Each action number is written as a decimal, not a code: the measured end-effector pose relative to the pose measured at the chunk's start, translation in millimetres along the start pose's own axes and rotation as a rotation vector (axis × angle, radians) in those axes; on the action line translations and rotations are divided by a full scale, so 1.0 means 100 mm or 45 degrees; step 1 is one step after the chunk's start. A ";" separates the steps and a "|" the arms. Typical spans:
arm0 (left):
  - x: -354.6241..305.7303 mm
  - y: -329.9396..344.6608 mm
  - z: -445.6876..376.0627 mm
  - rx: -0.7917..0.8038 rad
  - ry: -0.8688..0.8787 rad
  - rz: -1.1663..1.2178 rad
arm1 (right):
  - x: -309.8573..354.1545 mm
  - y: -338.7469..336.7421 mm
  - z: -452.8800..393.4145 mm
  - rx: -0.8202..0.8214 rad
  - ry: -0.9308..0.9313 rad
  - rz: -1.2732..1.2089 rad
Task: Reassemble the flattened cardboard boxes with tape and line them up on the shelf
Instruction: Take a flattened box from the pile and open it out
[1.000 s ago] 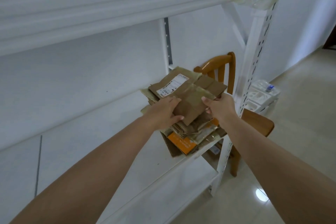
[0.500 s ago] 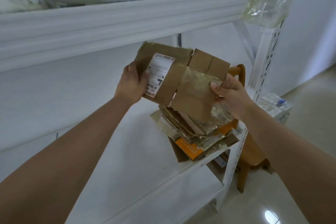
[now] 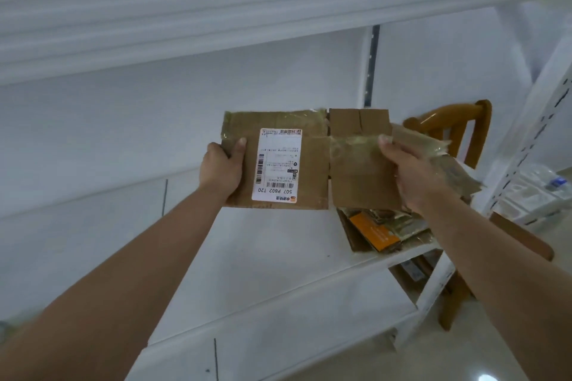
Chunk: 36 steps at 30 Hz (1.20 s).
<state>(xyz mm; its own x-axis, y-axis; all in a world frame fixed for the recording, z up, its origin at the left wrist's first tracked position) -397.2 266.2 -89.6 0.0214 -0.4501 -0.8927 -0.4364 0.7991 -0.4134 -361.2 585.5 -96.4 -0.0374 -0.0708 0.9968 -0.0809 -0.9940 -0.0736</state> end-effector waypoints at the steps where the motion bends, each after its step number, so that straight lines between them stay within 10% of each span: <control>1: 0.07 -0.09 0.03 -0.031 0.003 0.011 | 0.00 0.11 0.02 0.003 0.017 0.068; 11: 0.73 -1.45 0.33 -0.070 0.127 0.212 | 0.17 1.59 0.56 0.052 -0.254 0.581; 24: 1.86 -4.05 0.64 -0.186 -0.007 0.401 | 0.18 4.11 1.63 0.510 -0.096 0.252; 36: 2.57 -5.11 0.32 -0.386 -0.292 0.867 | 0.36 5.62 1.58 0.989 -0.167 0.196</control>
<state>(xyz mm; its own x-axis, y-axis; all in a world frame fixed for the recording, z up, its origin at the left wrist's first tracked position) -140.3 -245.4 -113.8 -0.1684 0.2205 -0.9607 -0.6462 0.7113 0.2765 -250.6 11.4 -97.4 0.1293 -0.1731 0.9764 0.6337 -0.7429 -0.2156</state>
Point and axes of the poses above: each hand's wrist, its own z-axis away from the middle knuckle, its own y-axis out of the palm, x = y × z, the point moved 2 cm from there along -z, towards the middle knuckle, and after that the axes turned 15 degrees about z, right-handed, at the moved point
